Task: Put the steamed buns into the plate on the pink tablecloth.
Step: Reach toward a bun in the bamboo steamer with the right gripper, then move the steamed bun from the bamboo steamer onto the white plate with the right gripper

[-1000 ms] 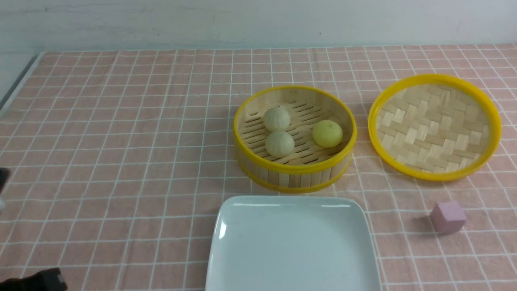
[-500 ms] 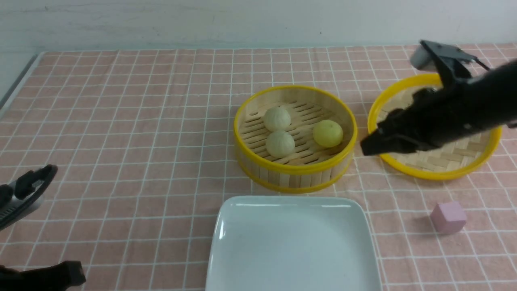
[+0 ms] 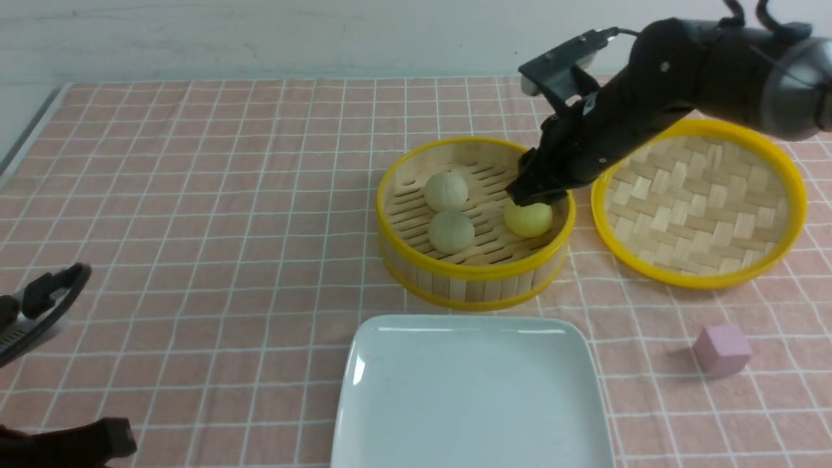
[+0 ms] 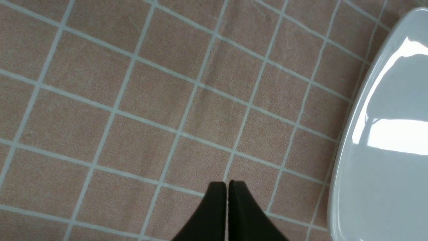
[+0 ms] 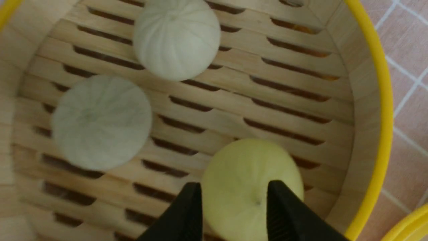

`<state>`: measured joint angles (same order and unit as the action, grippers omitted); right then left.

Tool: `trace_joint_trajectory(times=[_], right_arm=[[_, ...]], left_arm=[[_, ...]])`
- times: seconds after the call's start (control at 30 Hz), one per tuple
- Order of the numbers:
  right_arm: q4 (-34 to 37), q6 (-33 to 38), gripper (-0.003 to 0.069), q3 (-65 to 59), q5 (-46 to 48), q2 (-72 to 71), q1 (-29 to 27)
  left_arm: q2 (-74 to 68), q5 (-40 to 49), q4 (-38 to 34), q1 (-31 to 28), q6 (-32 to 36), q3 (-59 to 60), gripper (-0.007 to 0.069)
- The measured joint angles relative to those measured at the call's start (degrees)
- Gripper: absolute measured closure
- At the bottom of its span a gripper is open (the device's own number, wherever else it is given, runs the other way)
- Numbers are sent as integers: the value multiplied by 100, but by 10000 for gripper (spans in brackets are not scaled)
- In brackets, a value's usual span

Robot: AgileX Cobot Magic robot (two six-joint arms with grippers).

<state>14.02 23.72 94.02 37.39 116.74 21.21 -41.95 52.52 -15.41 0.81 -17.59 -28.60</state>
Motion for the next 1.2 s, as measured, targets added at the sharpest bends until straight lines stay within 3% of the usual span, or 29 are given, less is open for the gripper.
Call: trace_joint_trajectory(times=[0.33, 0.5, 0.53, 0.6, 0.87, 1.2], right_arm=[[-124, -265, 403, 42, -418, 537, 10], [-124, -277, 559, 81, -436, 590, 17], [-124, -277, 622, 81, -436, 596, 17], [-124, -277, 648, 81, -428, 596, 17], [-131, -277, 648, 52, 163, 65, 17], [378, -590, 648, 11, 1998, -2594, 17]], left_arm=[[0, -122, 45, 0, -4, 0, 574], [0, -149, 45, 0, -4, 0, 570], [0, -149, 45, 0, -4, 0, 570], [0, -112, 16, 0, -4, 0, 570], [0, 10, -150, 0, -6, 0, 563], [0, 114, -257, 0, -6, 0, 556]])
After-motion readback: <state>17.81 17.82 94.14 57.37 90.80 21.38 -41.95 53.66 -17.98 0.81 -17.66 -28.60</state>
